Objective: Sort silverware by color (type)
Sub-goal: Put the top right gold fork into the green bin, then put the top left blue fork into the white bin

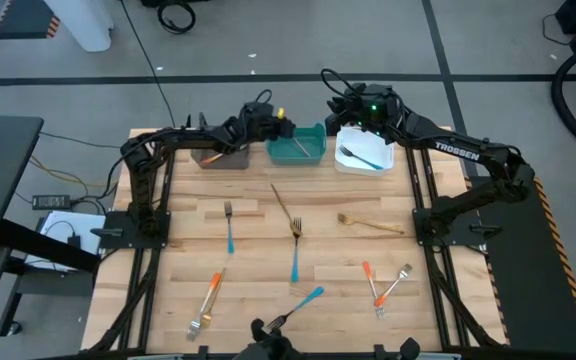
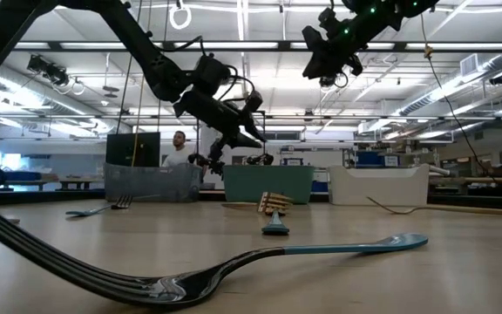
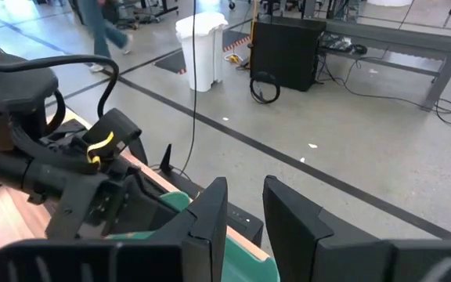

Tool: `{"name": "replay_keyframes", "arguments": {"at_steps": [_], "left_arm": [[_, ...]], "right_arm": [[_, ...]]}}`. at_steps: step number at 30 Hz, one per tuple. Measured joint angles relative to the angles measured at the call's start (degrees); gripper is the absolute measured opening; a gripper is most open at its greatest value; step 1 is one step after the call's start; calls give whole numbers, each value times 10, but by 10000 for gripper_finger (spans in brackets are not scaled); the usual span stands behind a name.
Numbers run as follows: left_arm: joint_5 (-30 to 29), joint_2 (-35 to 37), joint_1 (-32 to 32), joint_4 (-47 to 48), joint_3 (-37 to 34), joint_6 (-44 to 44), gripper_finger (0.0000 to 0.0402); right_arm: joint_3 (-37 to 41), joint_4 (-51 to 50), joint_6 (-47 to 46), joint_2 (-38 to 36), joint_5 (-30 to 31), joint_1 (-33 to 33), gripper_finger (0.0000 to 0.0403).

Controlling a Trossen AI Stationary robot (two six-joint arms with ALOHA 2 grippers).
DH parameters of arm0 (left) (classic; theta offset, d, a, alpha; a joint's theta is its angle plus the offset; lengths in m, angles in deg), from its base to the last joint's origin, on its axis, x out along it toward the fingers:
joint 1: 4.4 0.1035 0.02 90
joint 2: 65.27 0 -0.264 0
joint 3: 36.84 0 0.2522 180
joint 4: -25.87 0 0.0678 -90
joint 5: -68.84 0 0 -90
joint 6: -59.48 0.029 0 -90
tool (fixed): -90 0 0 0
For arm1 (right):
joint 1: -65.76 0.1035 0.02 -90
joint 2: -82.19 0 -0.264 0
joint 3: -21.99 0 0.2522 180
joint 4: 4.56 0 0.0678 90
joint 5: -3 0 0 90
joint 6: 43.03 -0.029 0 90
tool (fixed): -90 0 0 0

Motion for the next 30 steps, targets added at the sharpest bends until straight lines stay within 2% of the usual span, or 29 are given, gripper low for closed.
{"name": "replay_keyframes", "arguments": {"at_steps": [6, 12, 15, 21, 25, 30], "left_arm": [[35, 19, 8, -15, 0, 12, 80], [122, 120, 26, 27, 0, 158, 80], [143, 186, 25, 104, 0, 236, 80], [142, 300, -4, 360, 1, 388, 80], [118, 340, -37, 522, 1, 411, 80], [70, 348, -88, 698, 0, 412, 80]], "right_arm": [[0, -9, 0, 0, -11, 1, 91], [0, -110, -11, -2, -128, 11, 91], [0, -176, -11, -2, -163, 25, 91], [0, -281, 8, -2, -182, 70, 91], [0, -330, 35, -2, -182, 104, 91], [0, -353, 39, -2, -182, 136, 91]]}}
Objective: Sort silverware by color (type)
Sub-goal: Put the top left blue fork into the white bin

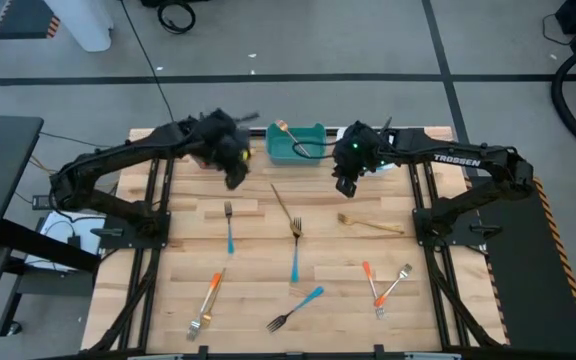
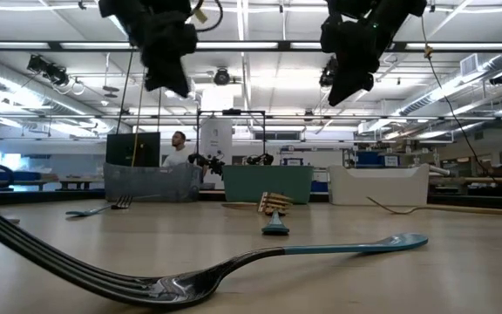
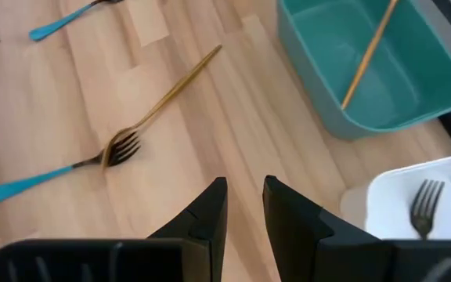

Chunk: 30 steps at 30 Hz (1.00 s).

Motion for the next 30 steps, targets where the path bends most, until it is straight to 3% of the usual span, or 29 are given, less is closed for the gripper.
{"name": "replay_keyframes", "arguments": {"at_steps": [5, 10, 16, 25, 30], "left_arm": [[-41, -4, -55, 67, -34, -116, 80], [-79, -3, -110, 64, -100, -281, 80], [-137, -4, -170, 22, -172, -454, 80], [-209, -4, -221, -59, -245, -619, 80], [-223, -4, -225, -116, -282, -663, 80]], "right_arm": [[0, 0, -31, 0, 14, 20, 91], [0, 0, -96, 0, 29, 30, 91], [0, 0, -108, 0, 30, 37, 91], [0, 0, -111, 0, 32, 39, 91], [0, 0, -111, 0, 32, 39, 91]]}}
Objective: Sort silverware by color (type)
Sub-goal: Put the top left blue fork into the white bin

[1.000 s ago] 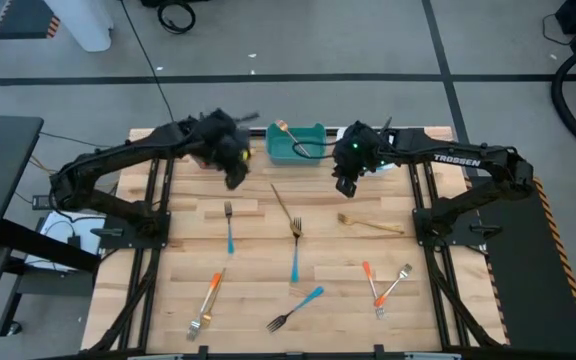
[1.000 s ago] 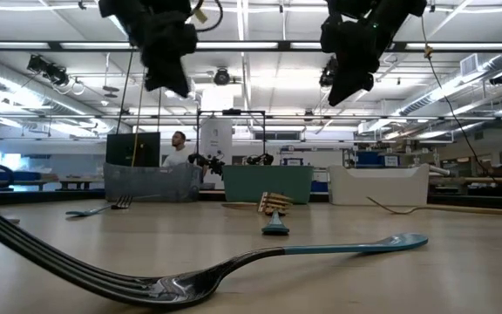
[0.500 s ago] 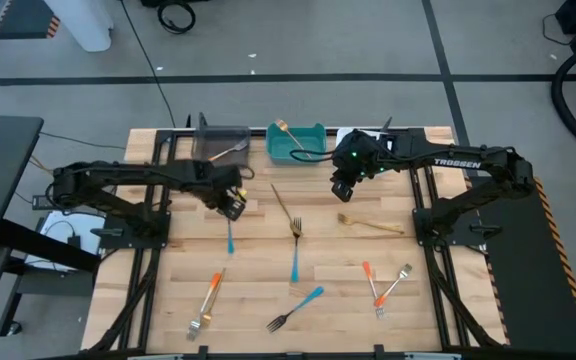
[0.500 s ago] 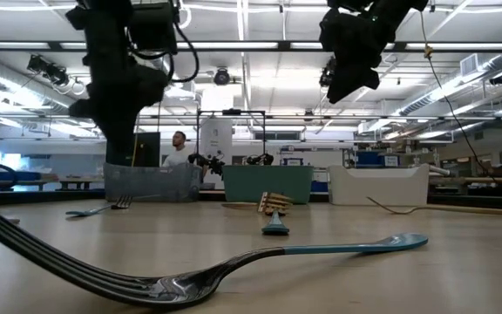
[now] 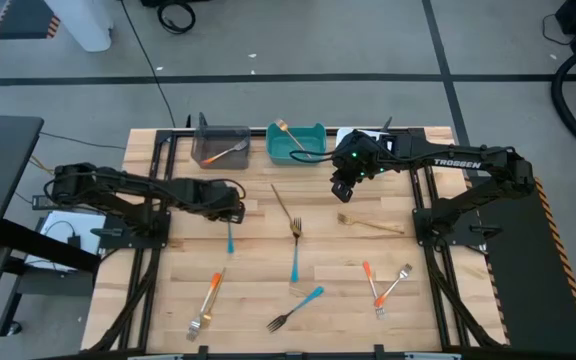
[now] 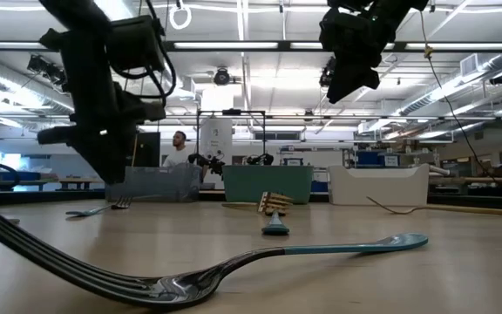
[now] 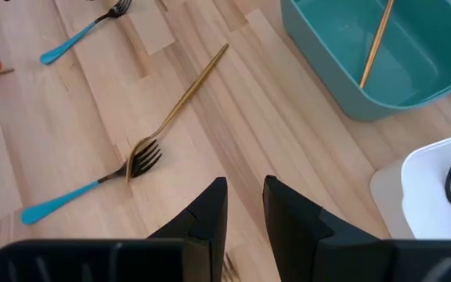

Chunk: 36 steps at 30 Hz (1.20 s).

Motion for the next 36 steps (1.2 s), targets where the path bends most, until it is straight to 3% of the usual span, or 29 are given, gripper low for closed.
{"name": "replay_keyframes", "arguments": {"at_steps": [4, 23, 36], "left_arm": [[0, 0, 0, -50, -22, -1, 80], [-1, -1, -16, -76, -53, -47, 80], [-5, -86, -32, -120, -49, -75, 80]], "right_arm": [[0, 0, 0, 0, 0, 0, 91], [0, 15, 3, 0, 0, 0, 91], [0, 17, 7, 0, 0, -1, 91]]}}
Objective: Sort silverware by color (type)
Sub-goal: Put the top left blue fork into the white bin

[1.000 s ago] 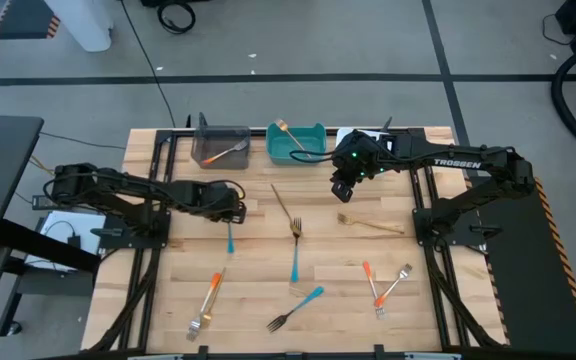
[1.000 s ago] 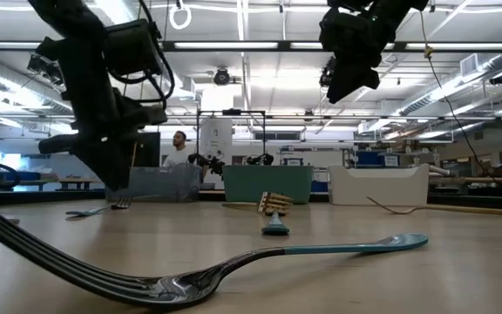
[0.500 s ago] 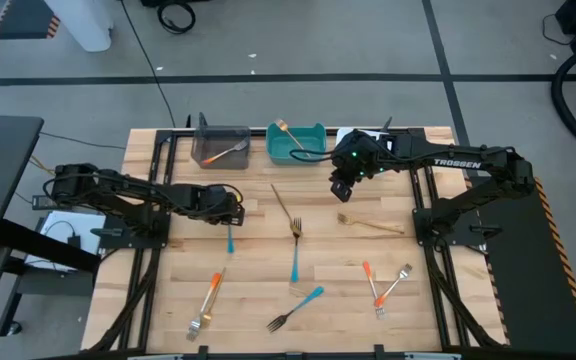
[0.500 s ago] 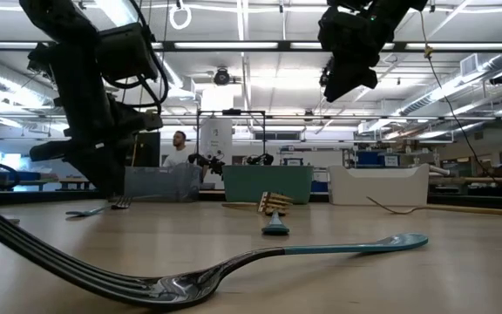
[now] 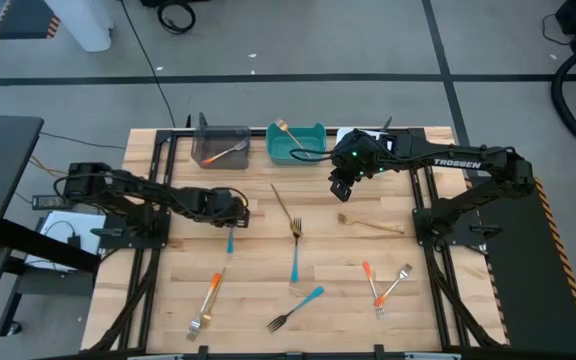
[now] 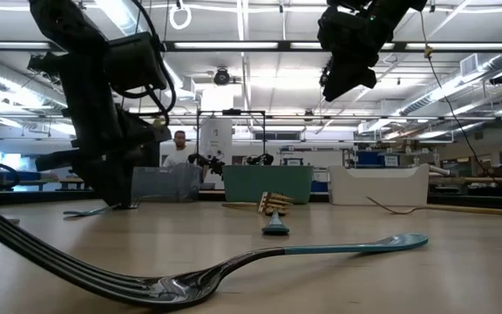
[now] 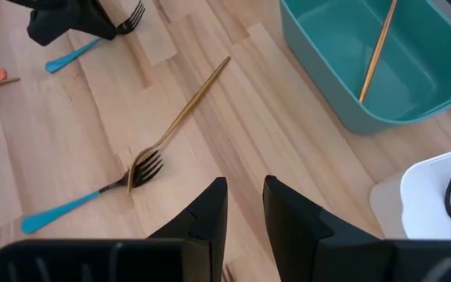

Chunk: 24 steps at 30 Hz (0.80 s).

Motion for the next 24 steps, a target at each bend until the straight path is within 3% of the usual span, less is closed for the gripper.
{"name": "replay_keyframes", "arguments": {"at_steps": [4, 9, 16, 24], "left_arm": [[-13, -4, -1, 25, 1, 3, 68], [-21, -5, 0, 35, 1, 36, 15], [-26, 0, 0, 6, -1, 53, 12], [-61, 42, 19, -18, 88, 163, 10]], "right_arm": [[0, 0, 0, 0, 0, 0, 91], [0, 0, 0, 0, 2, 0, 91], [0, 0, 0, 0, 19, 0, 91], [0, 23, -2, 0, -4, 0, 91]]}}
